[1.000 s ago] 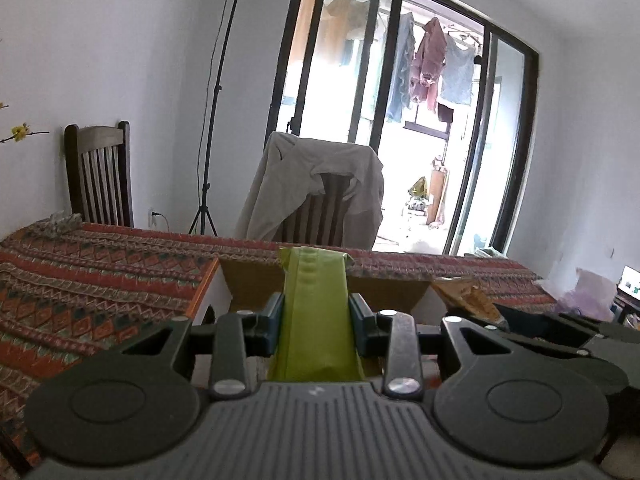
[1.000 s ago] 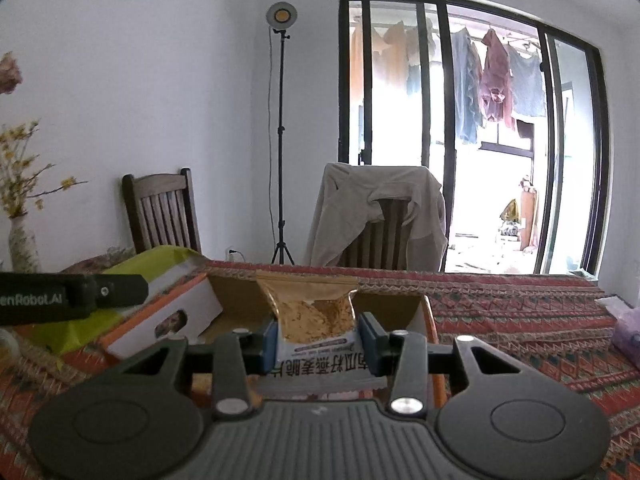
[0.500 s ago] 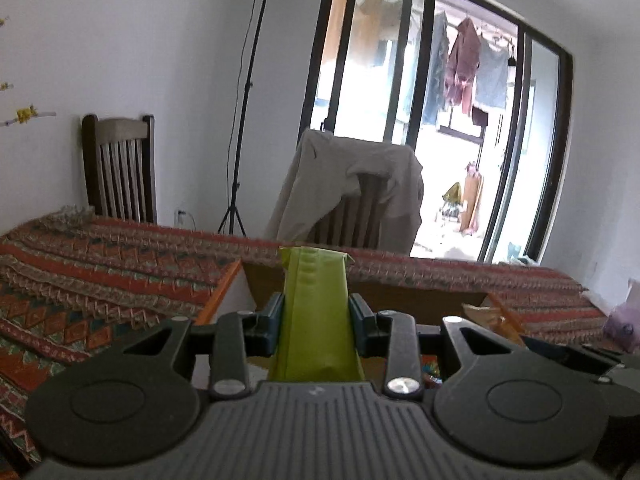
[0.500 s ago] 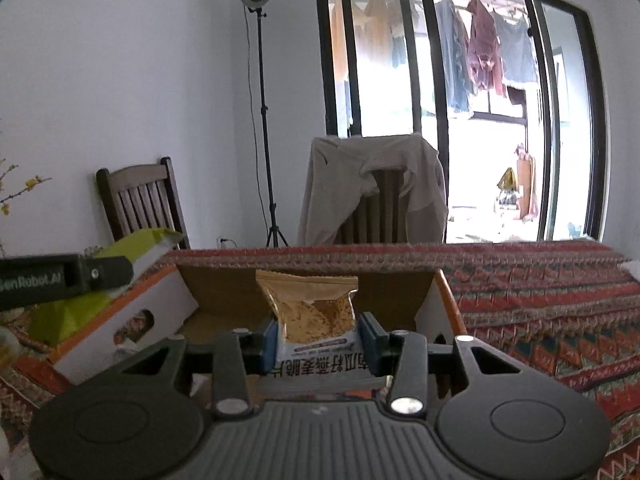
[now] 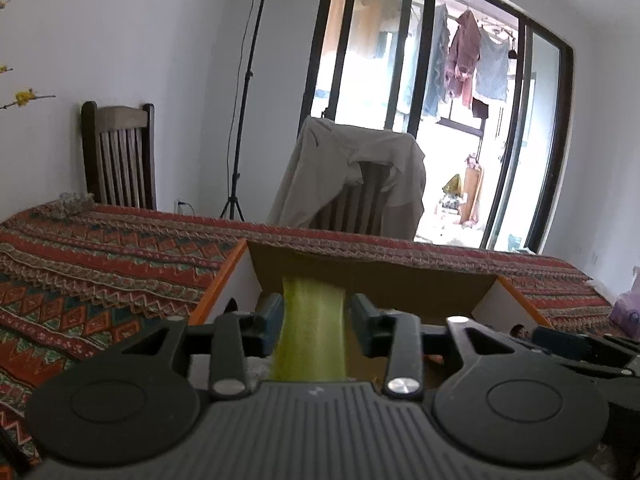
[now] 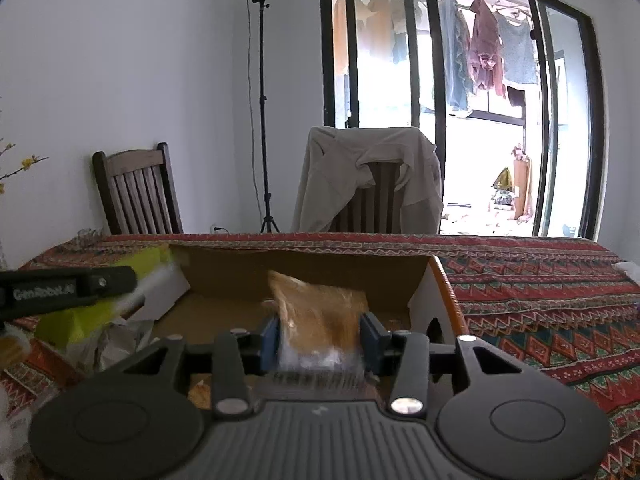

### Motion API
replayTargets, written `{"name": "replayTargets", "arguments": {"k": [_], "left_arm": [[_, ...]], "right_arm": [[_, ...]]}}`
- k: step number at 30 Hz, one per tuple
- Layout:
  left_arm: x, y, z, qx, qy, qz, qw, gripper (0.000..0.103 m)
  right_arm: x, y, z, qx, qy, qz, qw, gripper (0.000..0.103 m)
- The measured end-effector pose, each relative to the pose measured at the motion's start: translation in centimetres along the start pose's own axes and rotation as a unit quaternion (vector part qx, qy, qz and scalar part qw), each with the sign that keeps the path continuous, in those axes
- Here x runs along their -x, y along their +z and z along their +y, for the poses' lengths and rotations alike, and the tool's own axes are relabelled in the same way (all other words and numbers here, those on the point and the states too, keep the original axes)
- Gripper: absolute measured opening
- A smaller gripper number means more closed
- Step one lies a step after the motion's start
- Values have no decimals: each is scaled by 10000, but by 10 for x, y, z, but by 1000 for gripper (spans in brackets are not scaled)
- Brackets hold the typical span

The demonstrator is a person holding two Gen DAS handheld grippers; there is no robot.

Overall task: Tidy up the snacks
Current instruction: 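Carry both held packets into the cardboard box and open both grippers, then withdraw both tools from the box and return them to the pile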

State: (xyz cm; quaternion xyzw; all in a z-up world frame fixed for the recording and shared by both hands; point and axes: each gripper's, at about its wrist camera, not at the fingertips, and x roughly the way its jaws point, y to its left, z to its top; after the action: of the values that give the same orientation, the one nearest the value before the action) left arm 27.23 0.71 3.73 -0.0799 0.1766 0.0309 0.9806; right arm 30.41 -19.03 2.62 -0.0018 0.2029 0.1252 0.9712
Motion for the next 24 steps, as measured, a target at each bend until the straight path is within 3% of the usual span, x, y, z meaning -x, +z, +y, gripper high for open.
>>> {"name": "replayTargets", "arguments": {"k": [2,4,5,15,24], "left_arm": [[2,0,2,74,17,-74,9999,79],[7,-1,3,102,131,-245,9996,95],[10,-1,3,102,170,-326,9993,103],[22,7,2,129,224,-432,9987,103],[70,31,-4,-29,391,-712,9967,103]], "right_arm": [[2,0,-1,-25,6,-54,10000,87],[4,-1,-2,-59,42,-101,9999,103],[4,-1,-2,-74,54,-121,9999,103],[10,0,-6,-123,3,-144,9998,103],[40,15,1,-20,57,-318,9995,103]]}}
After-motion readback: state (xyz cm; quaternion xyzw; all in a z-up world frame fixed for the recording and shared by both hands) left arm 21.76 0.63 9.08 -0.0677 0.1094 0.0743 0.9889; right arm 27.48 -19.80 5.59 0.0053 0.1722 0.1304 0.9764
